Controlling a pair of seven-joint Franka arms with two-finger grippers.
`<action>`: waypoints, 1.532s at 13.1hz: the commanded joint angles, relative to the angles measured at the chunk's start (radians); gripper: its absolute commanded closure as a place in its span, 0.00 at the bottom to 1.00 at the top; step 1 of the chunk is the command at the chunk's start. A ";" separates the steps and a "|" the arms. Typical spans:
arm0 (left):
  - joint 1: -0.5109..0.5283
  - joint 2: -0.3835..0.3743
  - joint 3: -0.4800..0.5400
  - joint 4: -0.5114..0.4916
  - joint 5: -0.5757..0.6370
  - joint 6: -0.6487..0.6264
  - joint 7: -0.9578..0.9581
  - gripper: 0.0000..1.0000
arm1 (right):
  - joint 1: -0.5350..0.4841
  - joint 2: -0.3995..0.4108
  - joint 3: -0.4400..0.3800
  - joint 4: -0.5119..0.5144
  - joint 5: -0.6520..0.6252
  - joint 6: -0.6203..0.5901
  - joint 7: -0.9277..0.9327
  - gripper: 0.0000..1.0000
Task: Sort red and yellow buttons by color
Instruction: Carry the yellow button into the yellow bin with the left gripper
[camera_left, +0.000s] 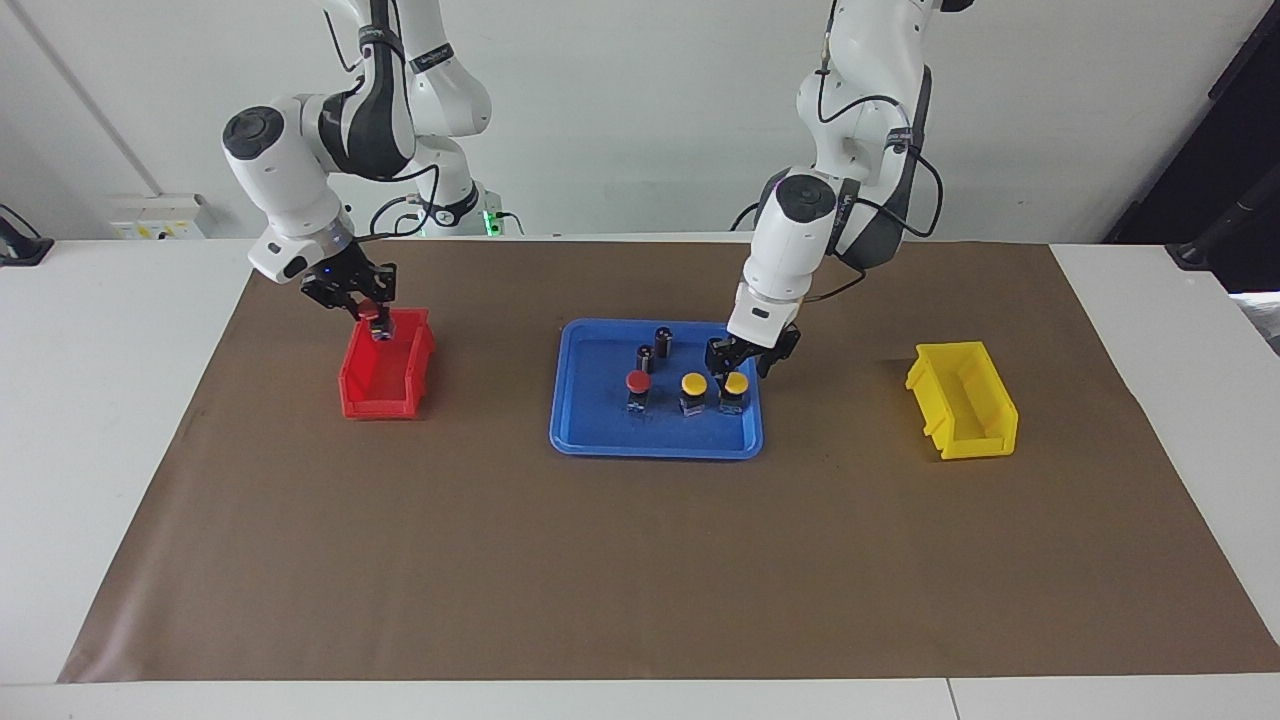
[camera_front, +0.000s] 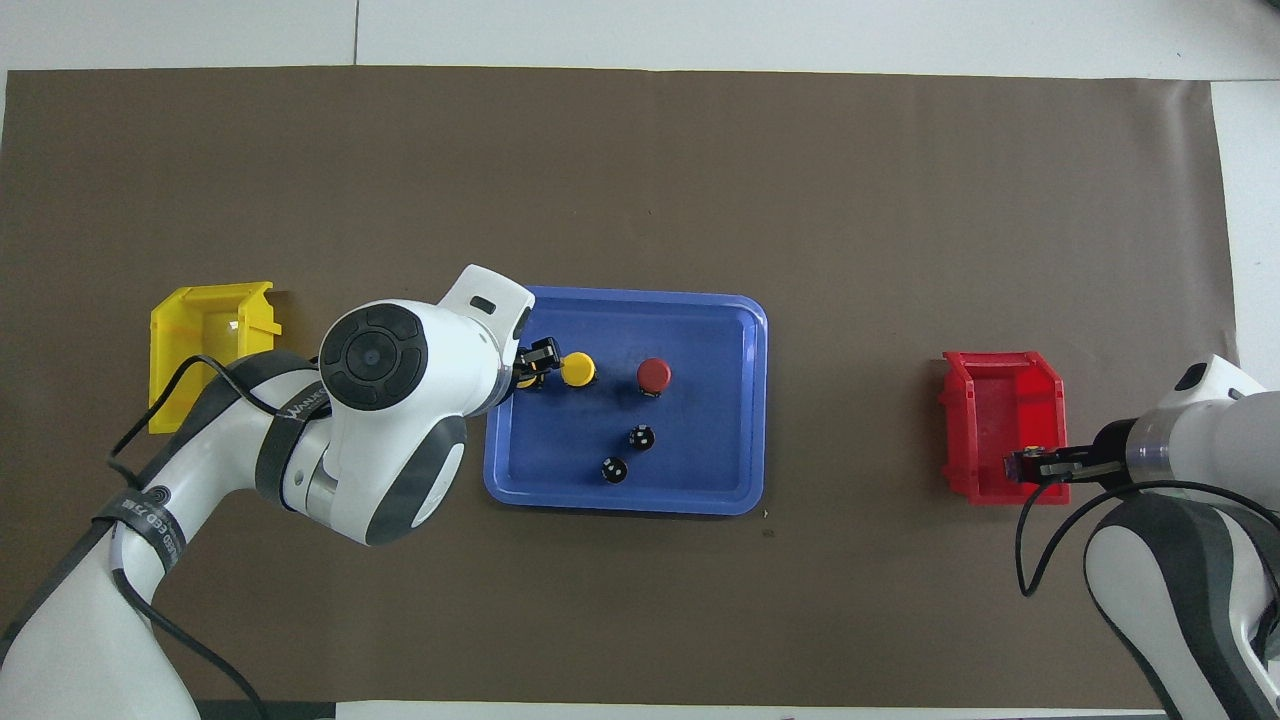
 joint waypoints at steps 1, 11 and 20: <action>-0.030 0.030 0.016 0.014 -0.016 0.023 -0.006 0.25 | -0.018 0.022 0.014 -0.052 0.006 0.092 -0.026 0.81; -0.017 0.050 0.021 0.088 -0.009 -0.054 -0.006 0.78 | 0.011 0.046 0.016 -0.086 0.006 0.147 0.004 0.81; 0.124 -0.088 0.027 0.194 -0.008 -0.414 0.128 0.95 | 0.011 0.092 0.017 0.026 0.006 0.065 -0.005 0.58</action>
